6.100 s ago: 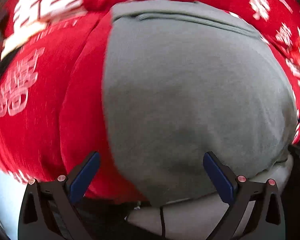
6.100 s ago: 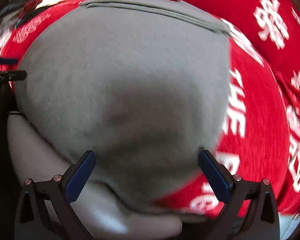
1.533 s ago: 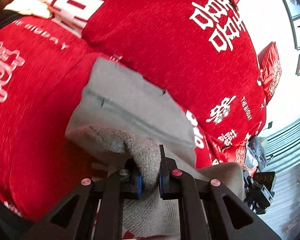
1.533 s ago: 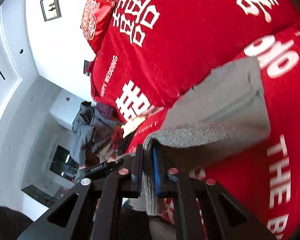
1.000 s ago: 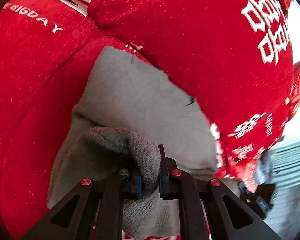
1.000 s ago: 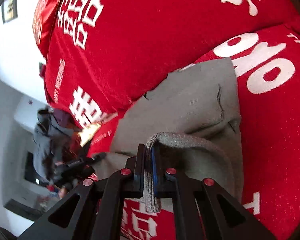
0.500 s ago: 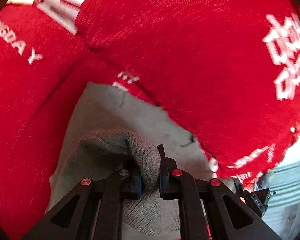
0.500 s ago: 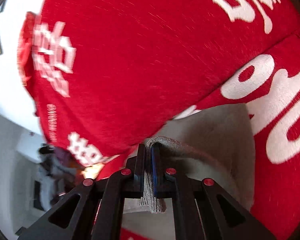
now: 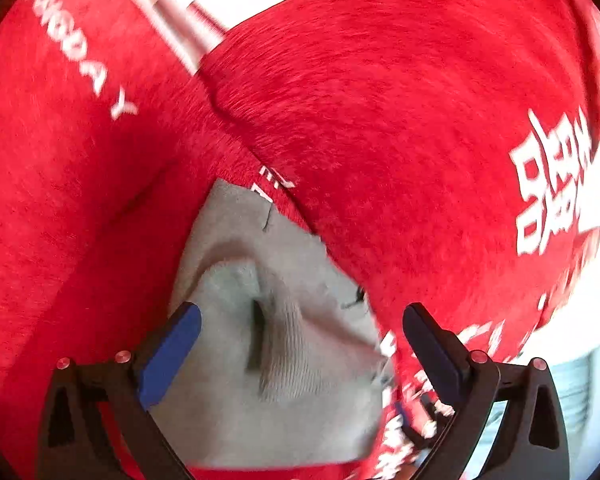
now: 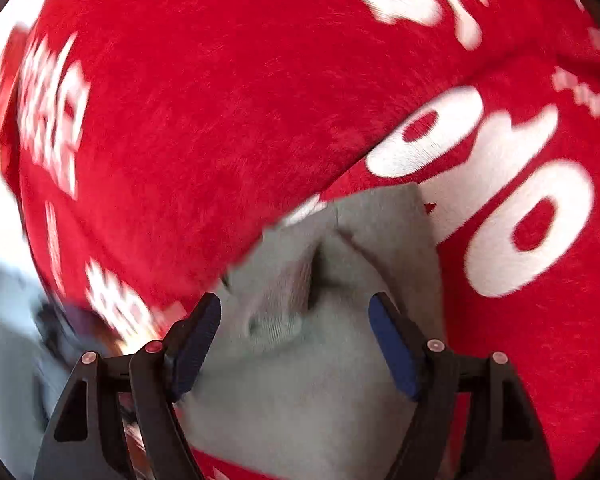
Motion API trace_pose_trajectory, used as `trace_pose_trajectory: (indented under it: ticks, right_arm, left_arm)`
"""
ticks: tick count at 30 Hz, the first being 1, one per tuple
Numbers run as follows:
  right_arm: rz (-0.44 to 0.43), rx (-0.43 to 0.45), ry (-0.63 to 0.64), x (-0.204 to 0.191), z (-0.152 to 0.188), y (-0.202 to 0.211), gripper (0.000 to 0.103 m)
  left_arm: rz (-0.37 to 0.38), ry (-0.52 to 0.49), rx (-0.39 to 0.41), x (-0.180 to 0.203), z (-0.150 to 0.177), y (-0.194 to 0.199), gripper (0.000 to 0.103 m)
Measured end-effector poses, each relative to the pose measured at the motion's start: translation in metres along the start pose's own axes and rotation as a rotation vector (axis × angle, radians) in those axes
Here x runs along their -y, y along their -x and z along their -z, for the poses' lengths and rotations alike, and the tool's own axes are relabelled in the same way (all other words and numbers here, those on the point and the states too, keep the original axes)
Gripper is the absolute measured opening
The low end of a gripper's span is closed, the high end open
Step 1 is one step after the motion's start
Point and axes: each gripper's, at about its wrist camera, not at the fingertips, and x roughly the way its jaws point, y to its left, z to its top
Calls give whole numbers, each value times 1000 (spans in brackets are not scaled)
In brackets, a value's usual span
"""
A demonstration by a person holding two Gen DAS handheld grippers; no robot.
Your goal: Fold small clothes
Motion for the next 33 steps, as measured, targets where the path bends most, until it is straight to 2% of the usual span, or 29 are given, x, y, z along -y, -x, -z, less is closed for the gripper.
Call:
trace_pose_trajectory:
  ticks: [4,5,6,7,9,10,12,14,16,17,19,21,23,26,28,29,31,33]
  right_arm:
    - [203,-145,372,-46,31,-11,80]
    - [232,-171,437,-51,38,-15,80]
    - [240,-194,487,-57,43,-21,80]
    - [228,-218,510,-61,46,-28,80]
    - [192,-279,523,-64,46,-46,80]
    - [183,-299,527,-65,45,-54,80]
    - [192,-308,544,-68,39,-68,80]
    - [195,-264,542,-73,24,-78,79]
    - [214,-186,499,-69,10,-78,80]
    - [225,-135,460,-66,2,-75,80]
    - [248,-33,335,-52,-15,-71,80]
    - [254,1,205,-33,-22,-66,80]
    - [250,-3,142,-21,-20,-60,80]
    - [223,6,215,-31,-5,-41,80]
    - [195,-31,312,-47,7,-39,80]
    - [193,-63,361,-57,10,-44,80]
    - [234,-112,465,-75,14,-60,80]
    - [305,-110,495,-86,10,-78,80]
  left_arm:
    - [-186,-401,-119,38,46,-15,100]
    - [-217,-500,-172,47,60,-27,100]
    - [-202,-569,-246,53,72,-41,100]
    - [-163,-600,-322,57,82,-54,100]
    - [-123,-617,-415,61,89,-77,100]
    - [-121,-640,-430,65,89,-86,100]
    - [-153,-696,-374,78,78,-101,100]
    - [-182,-660,-284,82,53,-108,100]
    - [-182,-537,-162,74,19,-105,100]
    - [-191,-422,-89,63,-3,-102,100]
    - [-169,-274,-55,44,-23,-98,100]
    - [-151,-184,-47,30,-34,-92,100]
    - [-148,-199,-23,28,-31,-77,100]
    - [-103,-276,-28,36,-16,-59,100]
    - [-115,-363,-104,47,-3,-69,100]
    - [-148,-421,-143,55,3,-79,100]
    - [-200,-502,-190,70,10,-107,100]
    - [-213,-488,-222,70,1,-126,100]
